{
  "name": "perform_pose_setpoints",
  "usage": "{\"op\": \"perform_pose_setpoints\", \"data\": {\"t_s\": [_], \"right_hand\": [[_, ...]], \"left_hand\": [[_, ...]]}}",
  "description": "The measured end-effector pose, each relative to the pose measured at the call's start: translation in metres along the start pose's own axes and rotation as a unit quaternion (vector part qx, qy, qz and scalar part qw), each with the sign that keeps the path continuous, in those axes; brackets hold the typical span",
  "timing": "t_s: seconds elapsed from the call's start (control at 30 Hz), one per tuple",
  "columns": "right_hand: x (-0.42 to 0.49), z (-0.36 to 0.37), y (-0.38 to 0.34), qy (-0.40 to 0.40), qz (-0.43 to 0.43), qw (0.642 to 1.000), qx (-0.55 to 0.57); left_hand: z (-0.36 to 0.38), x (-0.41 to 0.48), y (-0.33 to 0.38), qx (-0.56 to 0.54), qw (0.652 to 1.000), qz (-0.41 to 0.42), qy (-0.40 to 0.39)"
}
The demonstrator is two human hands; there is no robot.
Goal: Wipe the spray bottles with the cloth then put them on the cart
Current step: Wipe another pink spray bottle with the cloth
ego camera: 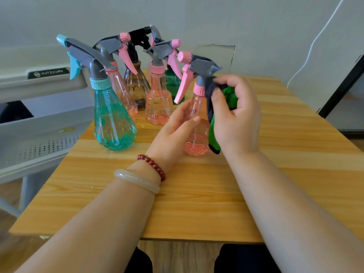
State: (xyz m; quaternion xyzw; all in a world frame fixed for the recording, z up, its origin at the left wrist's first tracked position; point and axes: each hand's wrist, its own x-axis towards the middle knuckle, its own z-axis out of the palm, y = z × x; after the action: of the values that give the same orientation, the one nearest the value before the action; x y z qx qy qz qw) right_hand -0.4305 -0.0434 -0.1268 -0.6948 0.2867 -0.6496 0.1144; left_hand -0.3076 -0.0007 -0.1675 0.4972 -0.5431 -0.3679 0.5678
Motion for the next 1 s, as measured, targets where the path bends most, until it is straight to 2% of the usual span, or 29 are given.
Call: {"op": "perform_pose_setpoints", "data": {"t_s": [0.13, 0.2, 0.27, 0.37, 0.43, 0.53, 0.63, 0.67, 0.8, 0.83, 1.0], "right_hand": [[-0.019, 0.001, 0.007, -0.061, 0.038, 0.997, 0.014], [-0.018, 0.000, 0.008, -0.054, 0.093, 0.994, 0.038], [-0.015, 0.001, 0.006, -0.013, 0.139, 0.987, 0.079], [-0.013, 0.002, 0.002, 0.008, 0.159, 0.976, 0.151], [-0.014, 0.003, 0.000, -0.048, 0.159, 0.971, 0.172], [-0.018, 0.005, 0.004, -0.122, 0.156, 0.970, 0.139], [-0.019, 0.007, 0.009, -0.117, 0.212, 0.959, 0.145], [-0.020, 0.006, 0.007, -0.105, 0.199, 0.963, 0.144], [-0.023, 0.004, -0.004, -0.063, 0.060, 0.990, 0.112], [-0.023, 0.004, -0.004, -0.065, 0.051, 0.991, 0.108], [-0.023, 0.004, -0.003, -0.042, 0.129, 0.980, 0.143]], "left_hand": [[-0.002, 0.001, -0.002, 0.021, 1.000, 0.007, 0.004], [-0.001, 0.000, 0.000, 0.082, 0.996, 0.018, 0.040], [0.000, -0.001, 0.002, 0.139, 0.986, 0.033, 0.082], [0.001, -0.004, 0.004, 0.116, 0.990, 0.038, 0.068], [0.001, -0.005, 0.003, 0.102, 0.992, 0.043, 0.055], [0.004, -0.008, 0.005, 0.053, 0.995, 0.054, 0.059], [0.006, -0.009, 0.007, 0.052, 0.995, 0.068, 0.049], [0.007, -0.010, 0.007, 0.069, 0.994, 0.075, 0.042], [0.008, -0.009, 0.006, 0.113, 0.990, 0.076, 0.034], [0.008, -0.009, 0.005, 0.120, 0.989, 0.075, 0.034], [0.006, -0.008, 0.003, 0.133, 0.988, 0.070, 0.038]]}}
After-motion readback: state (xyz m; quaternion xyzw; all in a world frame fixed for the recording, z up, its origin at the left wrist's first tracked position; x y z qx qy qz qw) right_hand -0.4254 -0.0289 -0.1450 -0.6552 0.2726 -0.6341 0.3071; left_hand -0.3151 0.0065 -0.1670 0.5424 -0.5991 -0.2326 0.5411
